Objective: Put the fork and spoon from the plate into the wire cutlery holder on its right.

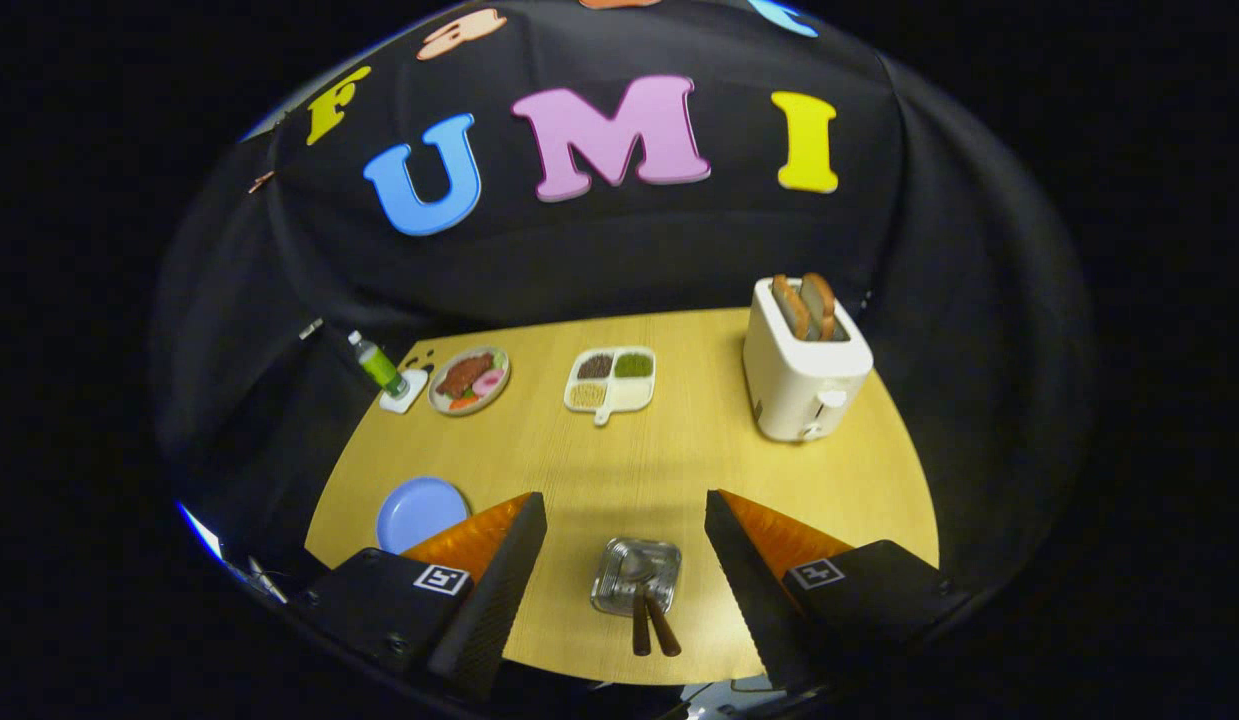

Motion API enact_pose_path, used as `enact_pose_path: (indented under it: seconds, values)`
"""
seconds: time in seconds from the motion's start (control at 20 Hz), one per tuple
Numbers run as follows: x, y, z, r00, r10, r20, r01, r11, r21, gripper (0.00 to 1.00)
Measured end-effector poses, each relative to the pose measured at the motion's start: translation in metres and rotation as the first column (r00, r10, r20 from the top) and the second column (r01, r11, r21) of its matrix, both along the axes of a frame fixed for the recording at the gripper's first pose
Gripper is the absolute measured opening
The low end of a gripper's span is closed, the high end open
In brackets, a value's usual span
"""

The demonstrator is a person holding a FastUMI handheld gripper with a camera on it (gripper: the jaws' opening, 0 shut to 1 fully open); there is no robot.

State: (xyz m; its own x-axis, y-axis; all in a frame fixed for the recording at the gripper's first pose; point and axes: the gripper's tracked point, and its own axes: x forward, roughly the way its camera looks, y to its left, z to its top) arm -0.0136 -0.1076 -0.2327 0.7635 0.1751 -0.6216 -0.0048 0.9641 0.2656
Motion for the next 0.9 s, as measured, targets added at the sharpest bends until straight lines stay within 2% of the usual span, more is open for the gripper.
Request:
enact_pose_path:
  seconds: [0.2, 0.35, 0.45, 0.55, 0.9]
  values:
    - [0.006, -0.034, 0.073, 0.972, -0.017, 0.234, 0.032, 0.997, -0.063, 0.99]
    - [0.000, -0.057, 0.130, 0.921, -0.050, 0.387, 0.084, 0.994, -0.071, 0.99]
    - [-0.002, -0.067, 0.147, 0.887, -0.060, 0.457, 0.104, 0.992, -0.073, 0.99]
    - [-0.003, -0.074, 0.159, 0.866, -0.047, 0.497, 0.098, 0.992, -0.077, 0.99]
    - [-0.002, -0.085, 0.169, 0.851, 0.013, 0.525, 0.006, 0.999, -0.034, 0.99]
